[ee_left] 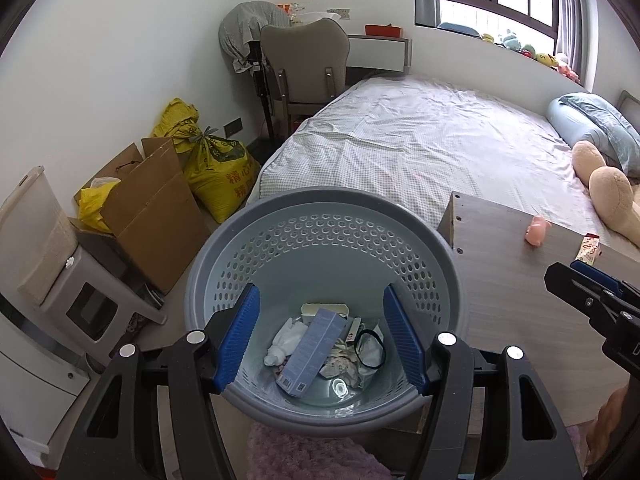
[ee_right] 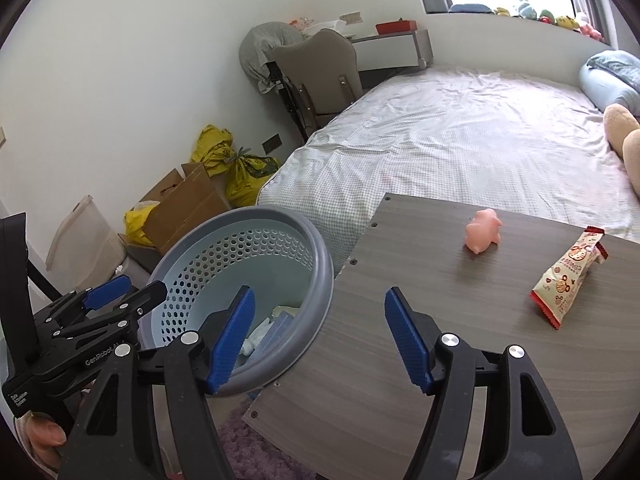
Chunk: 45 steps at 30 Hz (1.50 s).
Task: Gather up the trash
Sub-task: 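Move both tools back over the table toward the pink pig and wrapper, then grasp the red-and-white snack wrapper with the right gripper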
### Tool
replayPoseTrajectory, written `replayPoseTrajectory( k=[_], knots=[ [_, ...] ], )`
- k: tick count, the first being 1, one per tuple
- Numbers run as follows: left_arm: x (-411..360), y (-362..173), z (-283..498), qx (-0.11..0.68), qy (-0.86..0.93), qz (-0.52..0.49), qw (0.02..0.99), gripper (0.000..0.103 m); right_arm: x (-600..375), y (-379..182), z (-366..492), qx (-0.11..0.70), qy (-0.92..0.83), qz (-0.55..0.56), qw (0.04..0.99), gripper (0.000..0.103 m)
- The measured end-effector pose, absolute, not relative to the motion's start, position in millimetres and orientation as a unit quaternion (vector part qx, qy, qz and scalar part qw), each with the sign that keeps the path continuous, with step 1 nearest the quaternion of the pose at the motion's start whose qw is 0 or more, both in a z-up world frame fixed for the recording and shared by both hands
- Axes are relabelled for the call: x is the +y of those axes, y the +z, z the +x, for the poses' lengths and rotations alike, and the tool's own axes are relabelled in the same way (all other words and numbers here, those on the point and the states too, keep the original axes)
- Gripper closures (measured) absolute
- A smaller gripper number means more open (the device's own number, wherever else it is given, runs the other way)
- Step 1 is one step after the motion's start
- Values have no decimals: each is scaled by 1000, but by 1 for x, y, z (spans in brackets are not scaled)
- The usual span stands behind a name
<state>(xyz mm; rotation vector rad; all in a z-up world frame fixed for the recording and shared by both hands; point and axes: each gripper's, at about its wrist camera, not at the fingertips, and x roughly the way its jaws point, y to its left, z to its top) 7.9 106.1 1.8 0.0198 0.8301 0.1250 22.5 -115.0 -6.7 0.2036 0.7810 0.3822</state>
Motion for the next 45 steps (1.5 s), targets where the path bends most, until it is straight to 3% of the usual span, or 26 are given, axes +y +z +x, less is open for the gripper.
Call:
replayPoseTrajectory(
  k=[25, 45],
  knots=[
    [-20, -7, 53, 410, -66, 63, 907, 41, -262, -37, 16, 386, 28, 150, 910, 33],
    [-47, -19, 77, 418, -84, 70, 902, 41, -277, -68, 92, 429, -39, 158, 889, 30]
  ],
)
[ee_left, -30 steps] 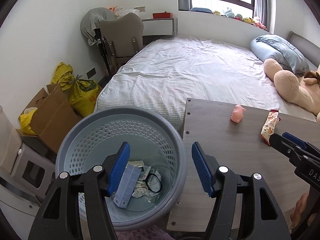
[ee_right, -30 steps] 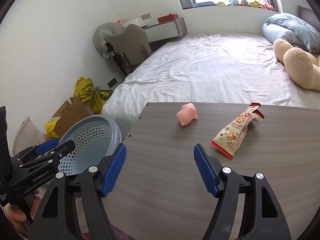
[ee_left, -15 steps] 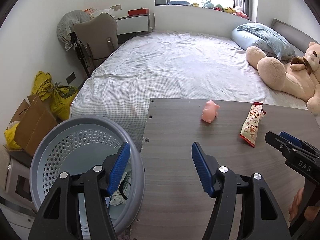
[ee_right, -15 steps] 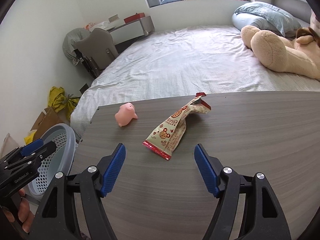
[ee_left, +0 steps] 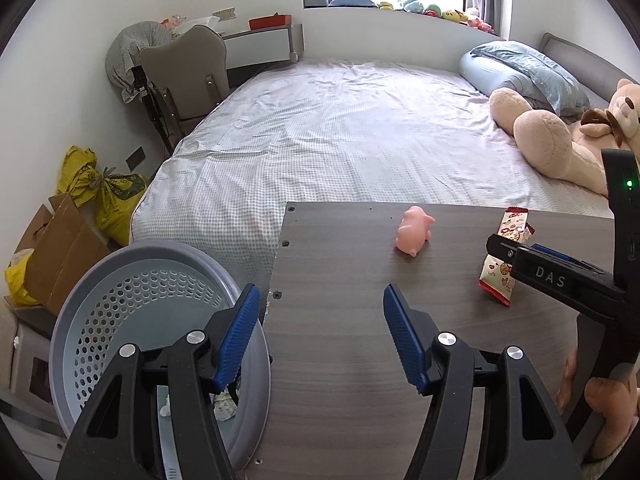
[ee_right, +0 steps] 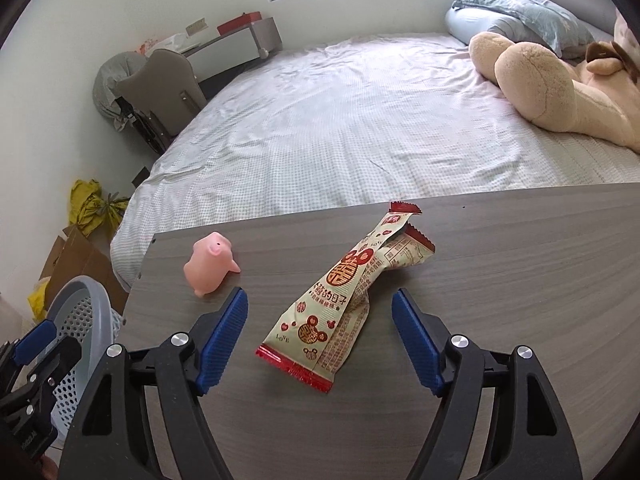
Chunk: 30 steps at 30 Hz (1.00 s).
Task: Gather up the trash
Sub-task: 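Grasp the red-and-white snack wrapper with the right gripper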
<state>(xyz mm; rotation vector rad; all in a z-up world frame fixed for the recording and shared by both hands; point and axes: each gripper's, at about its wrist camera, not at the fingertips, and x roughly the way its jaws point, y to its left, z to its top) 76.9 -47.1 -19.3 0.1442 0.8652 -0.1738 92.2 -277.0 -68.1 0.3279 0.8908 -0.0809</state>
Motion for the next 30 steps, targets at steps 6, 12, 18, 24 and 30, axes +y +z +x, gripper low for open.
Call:
replayPoseTrajectory(
  k=[6, 12, 18, 24, 30],
  knots=[
    [-48, -26, 84, 427, -80, 71, 898, 41, -278, -78, 101, 445, -62, 149, 881, 30],
    [-56, -34, 92, 435, -82, 70, 894, 41, -276, -83, 101, 449, -64, 137, 881, 42],
    [-64, -38, 96, 438, -90, 71, 892, 37, -278, -80, 97, 439, -48, 148, 885, 59],
    [-75, -49, 103, 447, -98, 70, 886, 37, -285, -73, 82, 428, -30, 162, 889, 75],
    [-90, -58, 118, 456, -109, 66, 881, 37, -293, -63, 56, 411, -23, 176, 894, 75]
  ],
)
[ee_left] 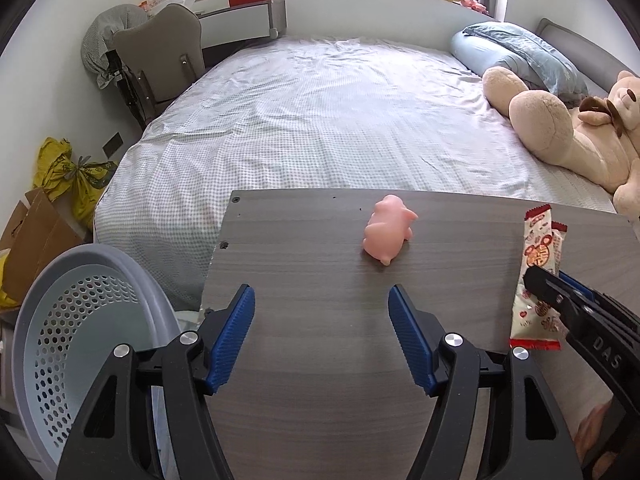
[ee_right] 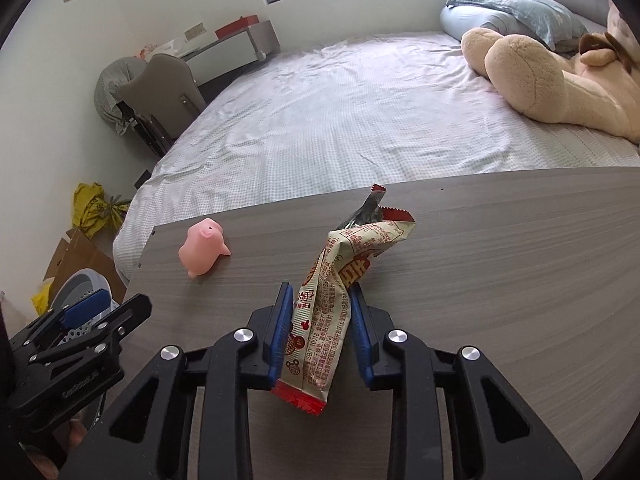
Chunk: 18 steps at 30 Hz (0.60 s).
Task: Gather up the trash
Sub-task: 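Grasp the red-and-white snack wrapper with the right gripper, then grasp the pink pig toy with the left gripper while the right gripper holds the wrapper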
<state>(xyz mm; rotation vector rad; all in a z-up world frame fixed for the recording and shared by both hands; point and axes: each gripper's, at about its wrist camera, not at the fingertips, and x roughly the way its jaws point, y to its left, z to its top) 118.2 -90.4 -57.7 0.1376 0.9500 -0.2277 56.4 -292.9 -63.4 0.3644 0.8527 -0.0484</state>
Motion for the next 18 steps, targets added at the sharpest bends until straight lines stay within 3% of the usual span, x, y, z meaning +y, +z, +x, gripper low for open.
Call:
replayPoseTrajectory(
  k=[18],
  knots=[
    [-145, -83, 170, 468, -124, 54, 873, 37, -315, -54, 11, 394, -21, 216, 893, 75]
  ],
)
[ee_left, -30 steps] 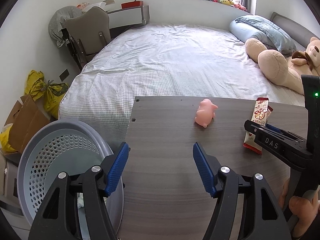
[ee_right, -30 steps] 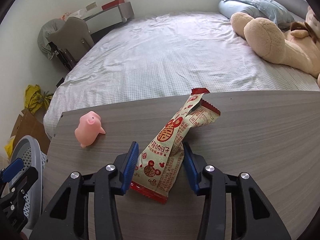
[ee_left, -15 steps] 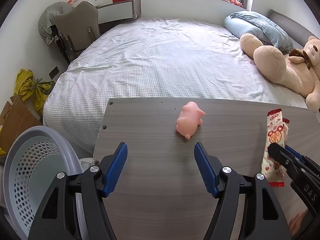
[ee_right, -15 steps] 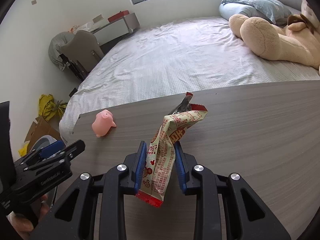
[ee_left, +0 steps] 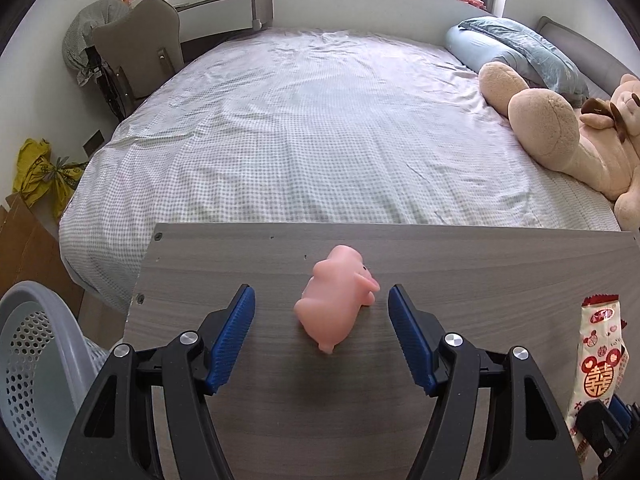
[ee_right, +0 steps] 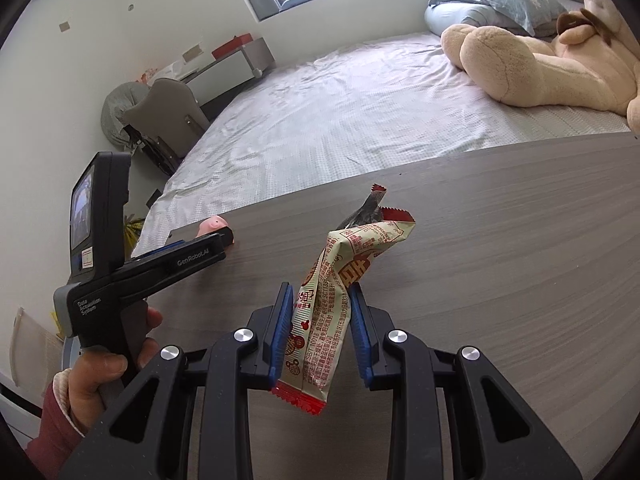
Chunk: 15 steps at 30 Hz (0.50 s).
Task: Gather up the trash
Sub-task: 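Grasp the pink pig toy with the left gripper while the right gripper holds the wrapper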
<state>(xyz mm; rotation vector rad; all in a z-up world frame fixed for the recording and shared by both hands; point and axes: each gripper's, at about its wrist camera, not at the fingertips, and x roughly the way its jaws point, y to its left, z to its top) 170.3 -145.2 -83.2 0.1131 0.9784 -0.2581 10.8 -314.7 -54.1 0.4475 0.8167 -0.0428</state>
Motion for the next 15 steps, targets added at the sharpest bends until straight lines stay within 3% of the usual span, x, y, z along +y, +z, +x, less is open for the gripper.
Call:
replayPoseTrajectory(
  k=[2, 6, 10, 11, 12, 15],
  knots=[
    [-147, -85, 173, 471, -127, 46, 871, 37, -316, -54, 9, 393, -21, 218, 893, 75],
    [-151, -87, 173, 474, -132, 48, 869, 64, -315, -53, 9, 391, -21, 219, 893, 75],
    [-148, -84, 164, 476, -146, 42, 866, 65, -313, -54, 8, 392, -19, 219, 894, 75],
    [-146, -82, 160, 473, -147, 43, 868, 68, -313, -54, 8, 392, -18, 219, 893, 75],
    [-145, -80, 156, 470, -148, 45, 869, 77, -313, -54, 8, 392, -18, 218, 894, 75],
    [-138, -74, 142, 466, -152, 50, 870, 77, -311, -56, 8, 395, -16, 215, 893, 75]
  ],
)
